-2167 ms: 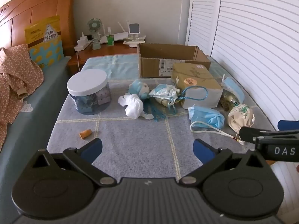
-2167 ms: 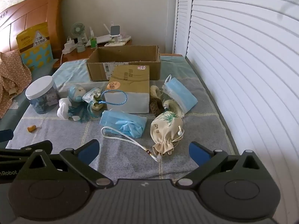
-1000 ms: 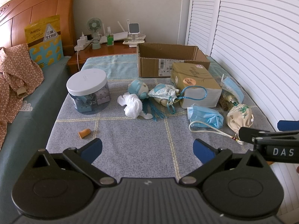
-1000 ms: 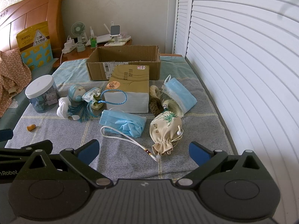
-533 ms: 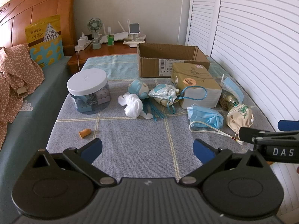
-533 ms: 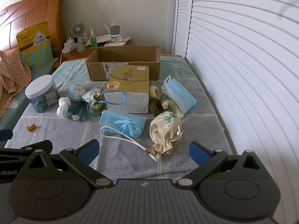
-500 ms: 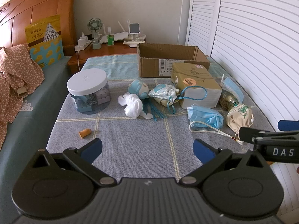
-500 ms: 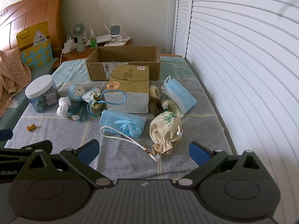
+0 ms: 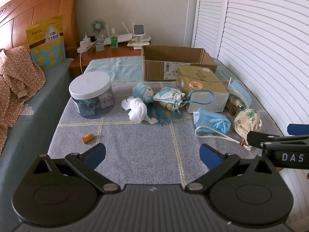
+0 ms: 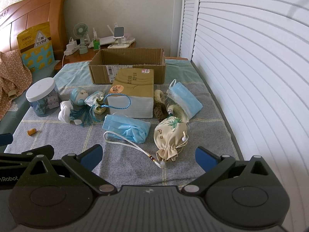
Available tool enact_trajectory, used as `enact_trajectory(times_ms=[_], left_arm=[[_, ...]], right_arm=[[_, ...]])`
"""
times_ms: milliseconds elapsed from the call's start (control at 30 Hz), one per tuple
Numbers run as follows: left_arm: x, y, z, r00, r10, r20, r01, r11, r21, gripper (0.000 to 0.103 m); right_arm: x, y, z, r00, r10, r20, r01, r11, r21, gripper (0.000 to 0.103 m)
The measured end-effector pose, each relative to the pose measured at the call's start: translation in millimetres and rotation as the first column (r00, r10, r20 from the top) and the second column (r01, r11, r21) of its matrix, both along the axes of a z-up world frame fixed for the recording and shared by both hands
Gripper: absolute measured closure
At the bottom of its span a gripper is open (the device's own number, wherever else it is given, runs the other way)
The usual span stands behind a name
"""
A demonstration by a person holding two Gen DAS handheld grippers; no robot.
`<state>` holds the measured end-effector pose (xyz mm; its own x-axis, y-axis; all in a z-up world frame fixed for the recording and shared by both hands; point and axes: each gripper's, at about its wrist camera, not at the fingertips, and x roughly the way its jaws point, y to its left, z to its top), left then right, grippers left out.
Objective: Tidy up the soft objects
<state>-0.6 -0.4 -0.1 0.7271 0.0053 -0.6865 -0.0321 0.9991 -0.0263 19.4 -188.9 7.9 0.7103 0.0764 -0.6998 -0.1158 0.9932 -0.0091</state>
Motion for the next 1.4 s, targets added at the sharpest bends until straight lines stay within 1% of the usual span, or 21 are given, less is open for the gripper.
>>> enact_trajectory(times_ms=[533,800,933,1033,1167,1267,1400], left_arm=[[6,6,0,1.0,0.01,-0.011,-0.01,1.0,-0.009,0.001],[11,10,-3,1.0,0.003,0.0,-0.003,1.0,-0.026,0.001],[13,14,-6,1.0,-0.006,0.015,0.007,1.0,-0.014,0.001],[15,20,-12,1.0,-0.008,0.024,0.008,1.0,-0.002,0.001],[23,35,-28,1.0,0.013,0.02,-0.013,1.0,-0.025,0.001],[27,47,-39,0.999,0.045,0.016,-0.045,0.998,-0.033,0.001],[33,59,-53,0.996,0.087,0.009,-0.087,0.996,-0.021,0.001]], right_arm=[[6,3,2,1.0,0.026,0.006,-0.026,1.0,-0.017,0.0],[7,7,2,0.999,0.051,0.013,-0.051,0.998,-0.025,0.0],[10,6,3,0.997,0.072,0.027,-0.071,0.997,-0.028,0.0],[12,4,4,0.995,0.094,0.042,-0.093,0.995,-0.019,0.0],[18,4,4,0.992,0.115,0.057,-0.114,0.993,-0.027,0.0],[22,4,2,0.99,0.125,0.066,-0.123,0.992,-0.031,0.0],[31,2,-7,0.991,0.125,0.045,-0.123,0.992,-0.029,0.0]])
